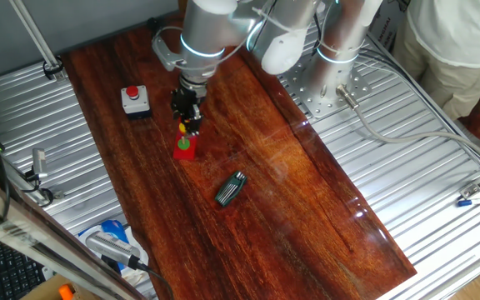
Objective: Take out one Hanoi block and throw it aside
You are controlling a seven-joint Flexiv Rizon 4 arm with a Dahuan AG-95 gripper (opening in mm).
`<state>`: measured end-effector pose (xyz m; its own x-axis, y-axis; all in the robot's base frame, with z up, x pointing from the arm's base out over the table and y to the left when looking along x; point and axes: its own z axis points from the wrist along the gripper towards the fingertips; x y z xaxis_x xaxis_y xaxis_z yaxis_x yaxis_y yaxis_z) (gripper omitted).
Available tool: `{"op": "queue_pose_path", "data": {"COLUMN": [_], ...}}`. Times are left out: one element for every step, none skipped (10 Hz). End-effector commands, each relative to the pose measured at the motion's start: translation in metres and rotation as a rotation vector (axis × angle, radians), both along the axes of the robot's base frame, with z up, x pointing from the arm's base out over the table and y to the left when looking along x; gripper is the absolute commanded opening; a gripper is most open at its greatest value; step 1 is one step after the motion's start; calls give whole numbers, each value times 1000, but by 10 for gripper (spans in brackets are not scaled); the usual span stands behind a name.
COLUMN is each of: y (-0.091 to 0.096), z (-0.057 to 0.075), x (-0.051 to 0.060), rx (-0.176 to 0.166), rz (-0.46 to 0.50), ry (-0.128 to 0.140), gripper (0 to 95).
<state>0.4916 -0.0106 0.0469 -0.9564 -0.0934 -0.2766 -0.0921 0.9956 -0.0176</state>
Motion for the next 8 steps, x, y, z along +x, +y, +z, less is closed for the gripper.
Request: {"op": "queue_pose_path", "data": {"y": [-34,-38,-43,-49,-55,-57,-58,-58], "z": [7,9,12,18,21,22,23,23], "x": [0,-2,-4,-7,-10,-11,-11,-11], "rx": [-197,-208,-218,-211,-195,-155,-124,-116], "rz": [-29,-22,-9,17,31,33,35,42], "ry": [1,-11,-14,42,108,167,201,224], "gripper": [760,760,760,760,570,570,570,570]}}
